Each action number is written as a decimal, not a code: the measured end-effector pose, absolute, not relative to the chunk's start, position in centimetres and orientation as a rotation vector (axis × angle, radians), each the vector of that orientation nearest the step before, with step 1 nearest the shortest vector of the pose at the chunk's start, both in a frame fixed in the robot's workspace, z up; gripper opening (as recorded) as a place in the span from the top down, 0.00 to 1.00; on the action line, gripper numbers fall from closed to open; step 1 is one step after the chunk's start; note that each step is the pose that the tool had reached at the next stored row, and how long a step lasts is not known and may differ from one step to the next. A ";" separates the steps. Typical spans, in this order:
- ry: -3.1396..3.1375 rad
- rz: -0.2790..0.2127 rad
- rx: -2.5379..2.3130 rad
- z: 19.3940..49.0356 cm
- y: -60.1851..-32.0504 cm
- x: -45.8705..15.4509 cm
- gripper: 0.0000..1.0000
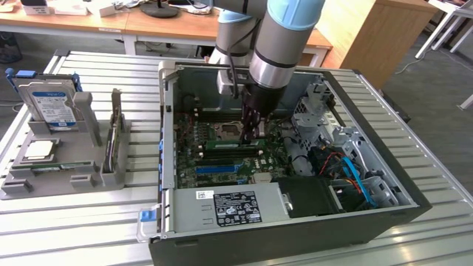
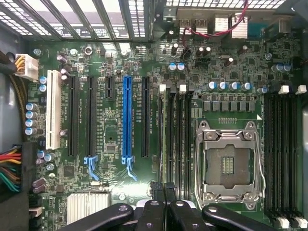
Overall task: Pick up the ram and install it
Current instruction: 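Insert the ram into the slot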
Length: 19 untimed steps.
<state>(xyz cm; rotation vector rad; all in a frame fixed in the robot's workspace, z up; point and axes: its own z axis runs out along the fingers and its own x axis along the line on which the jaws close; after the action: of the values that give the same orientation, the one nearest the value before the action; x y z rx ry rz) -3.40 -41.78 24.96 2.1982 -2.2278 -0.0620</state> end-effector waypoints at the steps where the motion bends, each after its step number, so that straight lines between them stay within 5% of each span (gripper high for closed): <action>1: -2.228 -0.062 2.198 24.9 -41.8 -3.4 0.88; 19: -2.227 -0.062 2.199 24.4 -41.7 -3.5 0.88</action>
<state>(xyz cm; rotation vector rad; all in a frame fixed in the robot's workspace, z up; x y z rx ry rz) -3.46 -41.75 24.43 2.1986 -2.2274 -0.0620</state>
